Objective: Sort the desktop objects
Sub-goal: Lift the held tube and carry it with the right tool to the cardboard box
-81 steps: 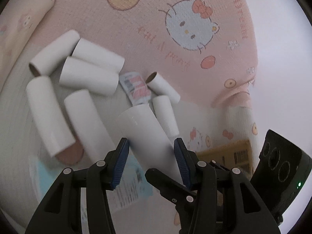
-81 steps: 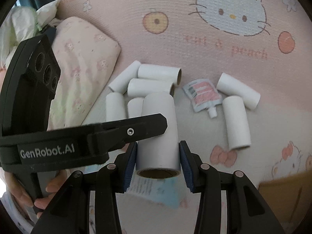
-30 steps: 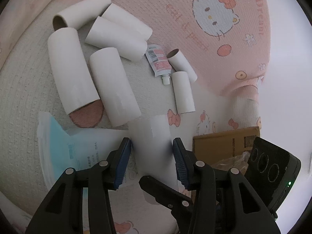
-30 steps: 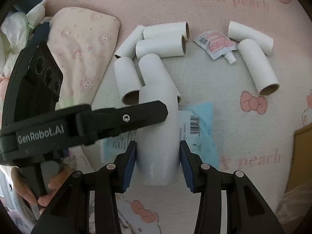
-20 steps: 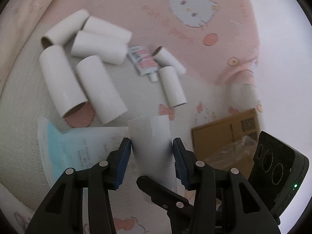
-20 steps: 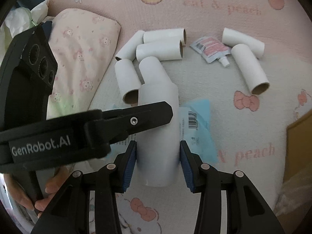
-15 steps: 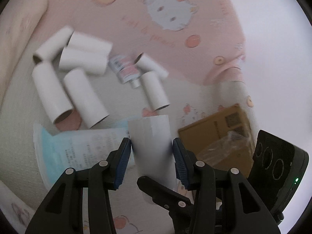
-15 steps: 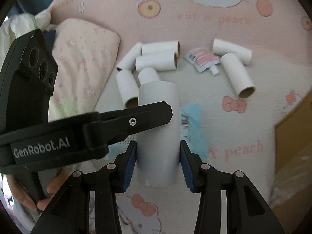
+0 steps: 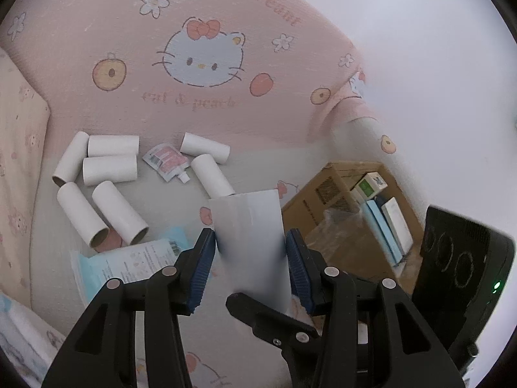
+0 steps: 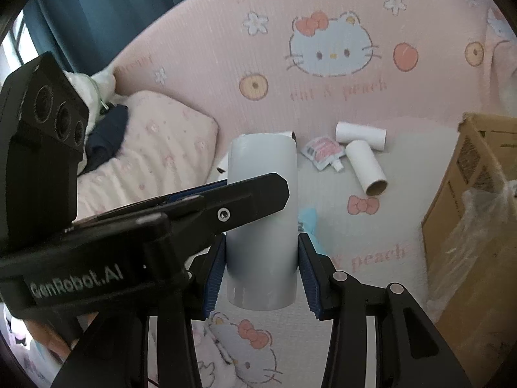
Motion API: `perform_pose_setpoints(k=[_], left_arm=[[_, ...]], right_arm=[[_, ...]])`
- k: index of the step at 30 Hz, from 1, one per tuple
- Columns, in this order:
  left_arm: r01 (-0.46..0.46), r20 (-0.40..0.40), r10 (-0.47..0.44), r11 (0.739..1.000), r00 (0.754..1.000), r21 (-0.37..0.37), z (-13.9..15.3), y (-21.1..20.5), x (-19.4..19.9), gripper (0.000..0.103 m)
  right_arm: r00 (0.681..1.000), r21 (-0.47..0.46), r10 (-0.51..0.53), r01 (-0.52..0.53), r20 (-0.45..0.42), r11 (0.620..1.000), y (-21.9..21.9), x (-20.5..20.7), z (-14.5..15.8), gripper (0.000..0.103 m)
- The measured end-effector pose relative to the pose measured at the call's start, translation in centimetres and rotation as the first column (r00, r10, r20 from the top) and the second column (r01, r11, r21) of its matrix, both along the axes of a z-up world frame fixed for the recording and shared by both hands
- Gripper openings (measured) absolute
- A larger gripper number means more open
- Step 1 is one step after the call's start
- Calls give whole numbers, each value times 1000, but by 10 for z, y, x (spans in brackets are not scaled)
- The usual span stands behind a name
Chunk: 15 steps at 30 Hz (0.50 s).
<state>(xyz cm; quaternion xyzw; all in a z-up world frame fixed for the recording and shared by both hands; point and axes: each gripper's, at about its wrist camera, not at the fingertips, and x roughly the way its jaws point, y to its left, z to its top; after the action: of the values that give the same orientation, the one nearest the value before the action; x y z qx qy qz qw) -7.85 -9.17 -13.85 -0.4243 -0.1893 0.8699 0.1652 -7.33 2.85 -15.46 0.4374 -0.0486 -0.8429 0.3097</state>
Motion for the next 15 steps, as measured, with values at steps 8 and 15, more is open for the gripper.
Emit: perform_pose_setpoints(k=[8, 15], left_arm=[[26, 15, -25, 999, 1000, -23, 21, 22, 2, 48], [72, 6, -72, 997, 997, -39, 33, 54, -2, 48]], right_arm=[[1000, -199, 10, -9, 9, 980, 33, 14, 8, 41], [998, -175, -50, 42, -44, 984, 54, 19, 20, 41]])
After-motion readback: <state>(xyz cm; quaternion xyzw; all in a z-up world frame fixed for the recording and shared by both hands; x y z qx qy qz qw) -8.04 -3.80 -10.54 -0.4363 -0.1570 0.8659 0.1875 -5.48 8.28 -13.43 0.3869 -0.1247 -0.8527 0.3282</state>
